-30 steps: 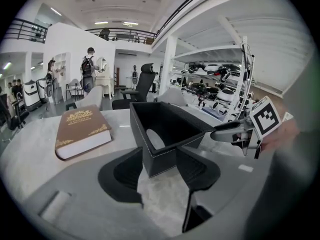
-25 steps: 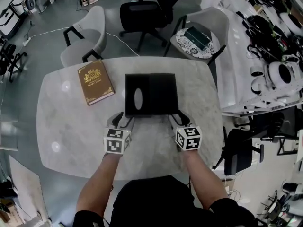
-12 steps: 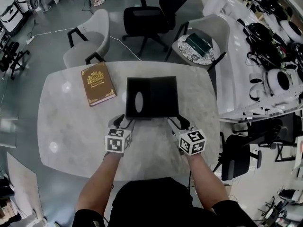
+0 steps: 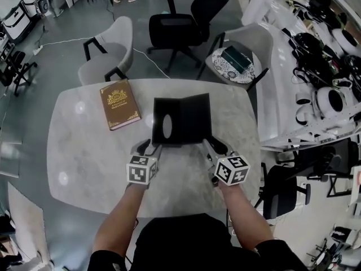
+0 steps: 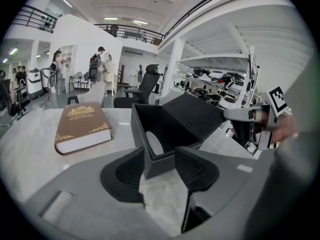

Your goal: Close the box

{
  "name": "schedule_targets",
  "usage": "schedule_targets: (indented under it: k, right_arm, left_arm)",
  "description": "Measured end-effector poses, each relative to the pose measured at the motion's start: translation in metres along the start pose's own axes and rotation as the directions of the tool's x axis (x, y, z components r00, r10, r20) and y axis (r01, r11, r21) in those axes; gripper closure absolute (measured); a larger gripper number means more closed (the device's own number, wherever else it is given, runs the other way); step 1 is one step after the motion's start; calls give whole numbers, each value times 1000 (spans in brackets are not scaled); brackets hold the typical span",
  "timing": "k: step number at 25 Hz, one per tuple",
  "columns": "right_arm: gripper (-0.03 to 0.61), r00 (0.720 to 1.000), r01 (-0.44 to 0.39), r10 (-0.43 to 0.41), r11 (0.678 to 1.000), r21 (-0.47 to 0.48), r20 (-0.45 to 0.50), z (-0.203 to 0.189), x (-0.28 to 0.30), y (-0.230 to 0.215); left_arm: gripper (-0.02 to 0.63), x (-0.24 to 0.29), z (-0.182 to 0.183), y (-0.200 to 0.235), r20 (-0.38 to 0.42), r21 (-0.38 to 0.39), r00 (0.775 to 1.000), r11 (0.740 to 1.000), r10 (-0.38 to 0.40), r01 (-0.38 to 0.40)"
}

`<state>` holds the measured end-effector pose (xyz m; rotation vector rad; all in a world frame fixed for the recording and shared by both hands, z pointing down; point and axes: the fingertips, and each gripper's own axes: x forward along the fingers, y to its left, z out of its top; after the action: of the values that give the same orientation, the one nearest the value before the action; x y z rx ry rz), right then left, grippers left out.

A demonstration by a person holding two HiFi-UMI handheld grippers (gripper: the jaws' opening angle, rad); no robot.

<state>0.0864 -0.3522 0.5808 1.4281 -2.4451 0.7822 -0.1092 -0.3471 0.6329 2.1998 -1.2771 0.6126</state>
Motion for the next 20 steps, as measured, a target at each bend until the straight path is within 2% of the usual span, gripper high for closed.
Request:
schedule_targets:
  k: [3, 8, 20]
  right_arm:
    - [470, 998, 50, -53, 993, -105, -19, 7, 0, 11]
    - [472, 993, 102, -115, 961, -256, -37, 19, 3, 35]
    - [511, 993, 79, -106, 914, -398, -46, 29, 24, 100]
  left_arm:
    - [422, -6, 7, 5, 20, -8, 1000, 1000, 1, -1]
    - [430, -21, 11, 11, 47, -23, 999, 1000, -2, 3]
    - [460, -72, 24, 38, 133, -56, 990, 998, 37, -29]
